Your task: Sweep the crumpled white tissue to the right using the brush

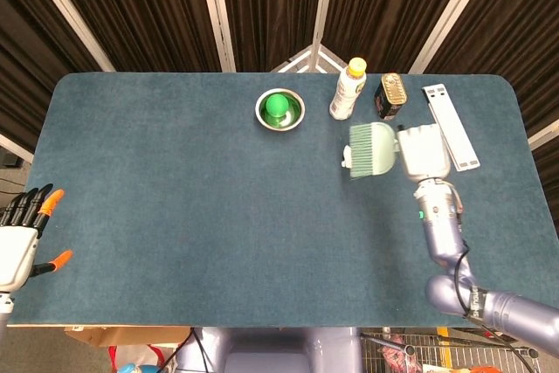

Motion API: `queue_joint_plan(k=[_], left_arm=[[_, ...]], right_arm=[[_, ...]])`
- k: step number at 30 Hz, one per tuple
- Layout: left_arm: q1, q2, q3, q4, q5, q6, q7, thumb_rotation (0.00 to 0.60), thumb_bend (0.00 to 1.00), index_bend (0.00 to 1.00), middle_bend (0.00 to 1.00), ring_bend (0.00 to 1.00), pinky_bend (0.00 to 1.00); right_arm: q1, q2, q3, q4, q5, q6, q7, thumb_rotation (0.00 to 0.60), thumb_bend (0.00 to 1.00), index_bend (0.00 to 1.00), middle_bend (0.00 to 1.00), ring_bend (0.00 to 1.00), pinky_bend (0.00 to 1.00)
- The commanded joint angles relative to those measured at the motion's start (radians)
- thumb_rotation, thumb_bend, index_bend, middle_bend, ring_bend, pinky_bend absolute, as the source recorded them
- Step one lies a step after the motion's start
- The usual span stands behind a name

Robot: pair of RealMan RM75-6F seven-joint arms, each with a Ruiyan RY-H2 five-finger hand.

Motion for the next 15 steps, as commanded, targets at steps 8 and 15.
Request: queue_joint_plan(k=[8, 15], left_arm=[[-0.004, 0.004, -0.002, 0.004, -0.015, -0.015, -0.011, 0.600, 0.00, 0.00, 0.00, 0.00, 0.06], [-0.006, 0.009, -0.006, 0.005, -0.037, -0.028, -0.018, 0.600, 0.00, 0.00, 0.00, 0.00, 0.06]], right_arm=[[0.078, -0.154, -0.070, 0.112, 0.022, -0.054, -0.042, 0.600, 0.69, 0.88, 0.92, 1.00, 0.93], [0.103, -0.225, -0.103, 0.272, 0.043, -0.107, -0.039, 0.600, 0.69, 0.88, 0.92, 1.00, 0.93]])
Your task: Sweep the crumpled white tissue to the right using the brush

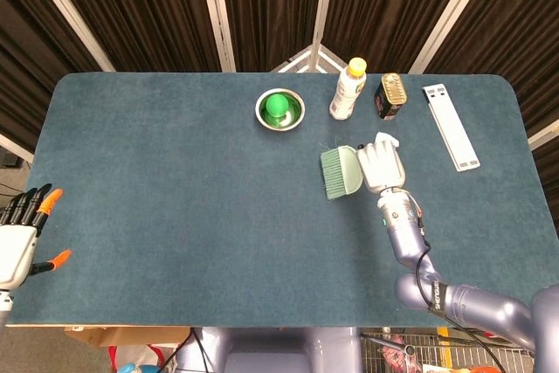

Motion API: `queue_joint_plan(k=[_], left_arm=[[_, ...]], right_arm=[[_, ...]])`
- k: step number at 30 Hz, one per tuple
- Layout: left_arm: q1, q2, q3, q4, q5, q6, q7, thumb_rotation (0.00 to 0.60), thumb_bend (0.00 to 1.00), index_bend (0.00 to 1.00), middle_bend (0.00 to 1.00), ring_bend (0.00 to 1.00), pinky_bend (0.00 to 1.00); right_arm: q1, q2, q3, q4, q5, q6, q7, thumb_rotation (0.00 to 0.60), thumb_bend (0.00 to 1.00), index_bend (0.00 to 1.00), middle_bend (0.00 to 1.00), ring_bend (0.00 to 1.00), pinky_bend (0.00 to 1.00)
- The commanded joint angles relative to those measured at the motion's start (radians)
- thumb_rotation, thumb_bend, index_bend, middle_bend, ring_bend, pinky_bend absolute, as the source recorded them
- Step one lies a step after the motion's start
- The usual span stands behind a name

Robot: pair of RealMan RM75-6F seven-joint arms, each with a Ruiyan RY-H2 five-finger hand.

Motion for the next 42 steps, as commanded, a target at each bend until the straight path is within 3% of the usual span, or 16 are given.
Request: queue_joint_plan(k=[1, 11, 21, 28, 31, 35, 42], left_arm=[[0.000, 0.002, -0.001, -0.002, -0.006, -0.004, -0.004, 0.600, 0.00, 0.00, 0.00, 0.00, 0.06], [0.004, 0.004, 0.001, 0.000, -0.007, 0.003, 0.004, 0.600, 0.00, 0.00, 0.00, 0.00, 0.06], [0.010, 0.003, 0.006, -0.004, 0.011, 0.020, 0.014, 0.600, 0.00, 0.00, 0.00, 0.00, 0.06], [0.009, 0.000, 0.007, -0.007, 0.018, 0.024, 0.023, 0.600, 0.00, 0.00, 0.00, 0.00, 0.06], [0.008, -0.002, 0.007, -0.007, 0.020, 0.023, 0.026, 0.600, 0.00, 0.00, 0.00, 0.00, 0.06], [0.005, -0.005, 0.008, -0.006, 0.024, 0.023, 0.030, 0.600, 0.00, 0.00, 0.00, 0.00, 0.06], [0.005, -0.010, 0.010, -0.006, 0.027, 0.022, 0.040, 0.600, 0.00, 0.00, 0.00, 0.00, 0.06]], right_arm=[[0.018, -0.048, -0.028, 0.111, 0.011, -0.035, 0.001, 0.600, 0.69, 0.88, 0.92, 1.00, 0.93], [0.009, -0.024, -0.062, 0.320, 0.008, -0.031, -0.018, 0.600, 0.69, 0.90, 0.92, 1.00, 0.93], [-0.039, 0.130, -0.084, 0.302, -0.019, 0.024, -0.036, 0.600, 0.69, 0.90, 0.92, 1.00, 0.93], [-0.075, 0.250, -0.074, 0.142, -0.059, 0.086, 0.012, 0.600, 0.69, 0.90, 0.92, 1.00, 0.93], [-0.095, 0.302, -0.069, 0.030, -0.104, 0.121, 0.071, 0.600, 0.69, 0.90, 0.92, 1.00, 0.93], [-0.161, 0.372, -0.067, -0.197, -0.158, 0.178, 0.212, 0.600, 0.69, 0.90, 0.92, 1.00, 0.93], [-0.240, 0.381, -0.118, -0.409, -0.222, 0.214, 0.340, 0.600, 0.69, 0.90, 0.92, 1.00, 0.93]])
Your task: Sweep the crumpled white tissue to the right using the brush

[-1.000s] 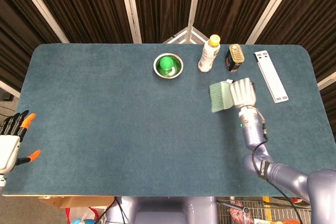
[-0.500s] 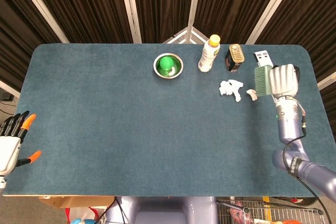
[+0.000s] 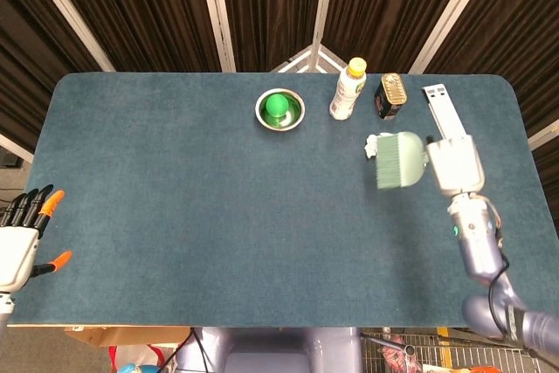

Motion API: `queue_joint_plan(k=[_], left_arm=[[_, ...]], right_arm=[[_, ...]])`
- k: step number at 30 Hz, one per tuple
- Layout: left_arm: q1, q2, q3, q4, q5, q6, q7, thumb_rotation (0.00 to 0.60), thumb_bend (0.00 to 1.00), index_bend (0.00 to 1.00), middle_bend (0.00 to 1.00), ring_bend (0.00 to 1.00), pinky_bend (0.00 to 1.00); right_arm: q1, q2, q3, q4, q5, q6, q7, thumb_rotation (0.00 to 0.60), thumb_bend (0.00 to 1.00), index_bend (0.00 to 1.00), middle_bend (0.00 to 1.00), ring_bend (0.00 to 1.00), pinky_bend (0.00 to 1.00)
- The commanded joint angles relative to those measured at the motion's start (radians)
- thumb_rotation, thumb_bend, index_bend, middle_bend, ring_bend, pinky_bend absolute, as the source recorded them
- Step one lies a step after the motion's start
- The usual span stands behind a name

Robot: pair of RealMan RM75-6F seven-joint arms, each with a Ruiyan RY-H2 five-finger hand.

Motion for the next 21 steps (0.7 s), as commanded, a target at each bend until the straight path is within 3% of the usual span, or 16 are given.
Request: queue_joint_plan(k=[1, 9, 13, 15, 17, 19, 21], left_arm=[[0.000, -0.003, 0.001, -0.002, 0.000, -0.001, 0.005, 0.600, 0.00, 0.00, 0.00, 0.00, 0.06], [-0.001, -0.008, 0.002, -0.006, -0.001, -0.004, 0.022, 0.600, 0.00, 0.00, 0.00, 0.00, 0.06], [-0.001, -0.006, 0.003, -0.006, -0.003, -0.006, 0.021, 0.600, 0.00, 0.00, 0.00, 0.00, 0.06], [-0.001, -0.005, 0.002, -0.006, -0.004, -0.006, 0.019, 0.600, 0.00, 0.00, 0.00, 0.00, 0.06], [-0.001, -0.004, 0.001, -0.006, -0.005, -0.005, 0.015, 0.600, 0.00, 0.00, 0.00, 0.00, 0.06], [-0.001, -0.002, 0.001, -0.005, -0.006, -0.005, 0.012, 0.600, 0.00, 0.00, 0.00, 0.00, 0.06], [-0.001, -0.001, 0.003, -0.005, -0.006, -0.007, 0.010, 0.600, 0.00, 0.00, 0.00, 0.00, 0.06]], right_arm=[[-0.073, 0.007, -0.043, -0.146, -0.059, 0.041, 0.112, 0.600, 0.69, 0.90, 0.92, 1.00, 0.93], [-0.136, -0.131, -0.116, -0.219, -0.054, 0.038, 0.189, 0.600, 0.69, 0.89, 0.92, 1.00, 0.93], [-0.146, -0.215, -0.151, -0.176, -0.060, 0.031, 0.170, 0.600, 0.69, 0.77, 0.89, 0.94, 0.87], [-0.152, -0.257, -0.170, -0.145, -0.068, 0.028, 0.155, 0.600, 0.66, 0.63, 0.78, 0.84, 0.79], [-0.154, -0.280, -0.186, -0.120, -0.076, 0.030, 0.126, 0.600, 0.53, 0.31, 0.52, 0.56, 0.59], [-0.156, -0.296, -0.201, -0.096, -0.073, 0.036, 0.078, 0.600, 0.44, 0.07, 0.30, 0.32, 0.39], [-0.157, -0.302, -0.207, -0.092, -0.049, 0.045, 0.019, 0.600, 0.42, 0.00, 0.17, 0.20, 0.27]])
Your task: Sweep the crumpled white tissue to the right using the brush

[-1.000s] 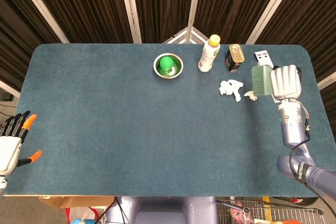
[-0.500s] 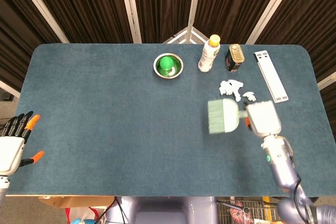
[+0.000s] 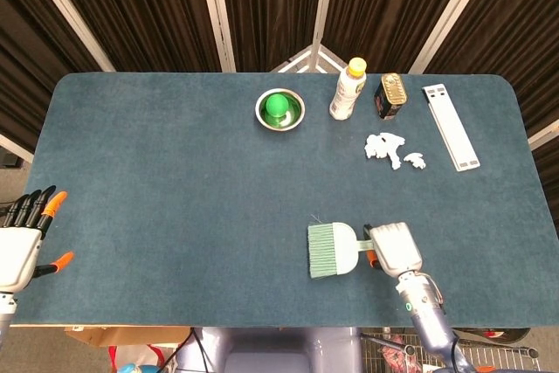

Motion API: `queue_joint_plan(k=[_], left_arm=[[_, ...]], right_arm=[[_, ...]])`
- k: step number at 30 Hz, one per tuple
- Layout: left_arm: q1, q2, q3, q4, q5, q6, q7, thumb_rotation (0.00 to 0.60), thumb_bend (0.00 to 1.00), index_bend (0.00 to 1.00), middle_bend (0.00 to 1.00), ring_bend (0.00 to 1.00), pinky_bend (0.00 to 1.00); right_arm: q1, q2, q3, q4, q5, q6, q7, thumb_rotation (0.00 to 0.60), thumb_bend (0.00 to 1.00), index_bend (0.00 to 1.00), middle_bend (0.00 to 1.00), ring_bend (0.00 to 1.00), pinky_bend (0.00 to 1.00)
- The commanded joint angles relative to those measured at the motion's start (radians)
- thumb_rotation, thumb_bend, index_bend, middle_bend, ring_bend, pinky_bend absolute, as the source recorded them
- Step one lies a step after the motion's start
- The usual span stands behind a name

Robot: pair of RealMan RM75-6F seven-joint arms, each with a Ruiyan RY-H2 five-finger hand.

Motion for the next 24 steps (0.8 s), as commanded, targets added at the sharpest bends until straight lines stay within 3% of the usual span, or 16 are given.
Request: queue_joint_plan(k=[1, 5, 13, 21, 24], left_arm=[[0.000, 0.002, 0.001, 0.000, 0.000, -0.002, -0.002, 0.600, 0.00, 0.00, 0.00, 0.00, 0.06], [0.000, 0.003, 0.002, -0.001, 0.003, 0.001, -0.004, 0.600, 0.00, 0.00, 0.00, 0.00, 0.06], [0.006, 0.004, 0.002, -0.006, 0.007, 0.014, -0.008, 0.600, 0.00, 0.00, 0.00, 0.00, 0.06], [0.023, 0.008, 0.009, -0.005, 0.021, 0.043, -0.009, 0.600, 0.00, 0.00, 0.00, 0.00, 0.06], [0.034, 0.011, 0.014, 0.001, 0.025, 0.059, -0.002, 0.600, 0.00, 0.00, 0.00, 0.00, 0.06]], right_arm=[[-0.006, -0.026, -0.024, 0.023, 0.025, 0.014, -0.099, 0.600, 0.42, 0.00, 0.11, 0.15, 0.23], [-0.012, -0.018, -0.013, 0.021, 0.039, 0.043, -0.135, 0.600, 0.42, 0.00, 0.00, 0.02, 0.13], [-0.054, 0.096, -0.019, -0.004, -0.012, 0.113, -0.098, 0.600, 0.41, 0.00, 0.00, 0.01, 0.13], [-0.168, 0.254, -0.076, 0.039, -0.206, 0.248, 0.168, 0.600, 0.41, 0.00, 0.00, 0.00, 0.07], [-0.251, 0.297, -0.123, 0.072, -0.302, 0.347, 0.329, 0.600, 0.41, 0.00, 0.00, 0.00, 0.04]])
